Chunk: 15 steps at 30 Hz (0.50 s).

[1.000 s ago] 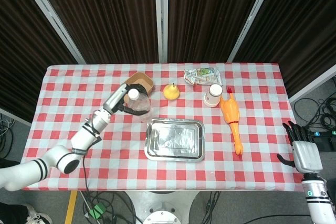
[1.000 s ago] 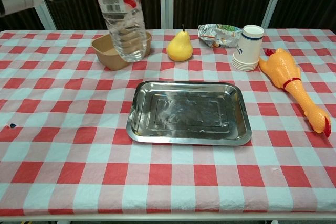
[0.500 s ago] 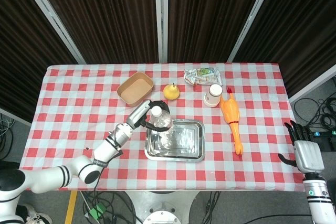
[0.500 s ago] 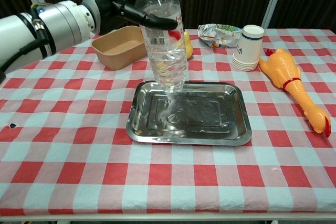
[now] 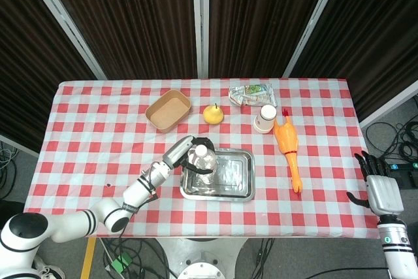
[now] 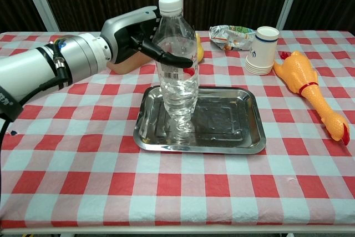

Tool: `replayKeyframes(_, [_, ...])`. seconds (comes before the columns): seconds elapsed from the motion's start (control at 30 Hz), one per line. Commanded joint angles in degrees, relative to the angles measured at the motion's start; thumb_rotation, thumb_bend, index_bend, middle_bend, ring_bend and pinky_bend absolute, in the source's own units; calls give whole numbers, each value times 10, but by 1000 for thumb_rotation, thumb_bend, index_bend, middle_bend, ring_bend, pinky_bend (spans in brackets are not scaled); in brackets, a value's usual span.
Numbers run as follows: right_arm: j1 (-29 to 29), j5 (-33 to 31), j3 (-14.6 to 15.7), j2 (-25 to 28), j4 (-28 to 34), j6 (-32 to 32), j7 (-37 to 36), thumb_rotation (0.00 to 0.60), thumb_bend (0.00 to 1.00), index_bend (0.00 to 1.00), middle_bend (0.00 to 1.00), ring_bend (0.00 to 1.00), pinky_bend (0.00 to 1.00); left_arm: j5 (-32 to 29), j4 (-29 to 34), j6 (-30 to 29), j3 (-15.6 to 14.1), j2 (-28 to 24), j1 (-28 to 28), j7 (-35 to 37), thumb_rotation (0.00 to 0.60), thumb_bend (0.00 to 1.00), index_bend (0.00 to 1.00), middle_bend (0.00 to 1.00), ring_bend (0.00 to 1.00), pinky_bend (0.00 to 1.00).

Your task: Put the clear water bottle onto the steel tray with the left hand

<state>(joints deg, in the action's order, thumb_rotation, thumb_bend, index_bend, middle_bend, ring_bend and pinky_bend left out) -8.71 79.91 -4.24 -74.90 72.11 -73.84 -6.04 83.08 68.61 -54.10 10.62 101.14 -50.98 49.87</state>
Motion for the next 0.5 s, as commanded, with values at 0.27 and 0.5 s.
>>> replayKeyframes(0.27, [-3,-5,-2,0,3,6,2,600,110,0,0,0,0,29,-50,-36,-12,33,2,-16,600,201,535,607,467,466])
replayKeyframes(0.5, [-4,-6,-3,2,6,9,1,600,110,0,0,0,0,34,-55,-34,-21,30,4,-3,600,119,392,502,396,412])
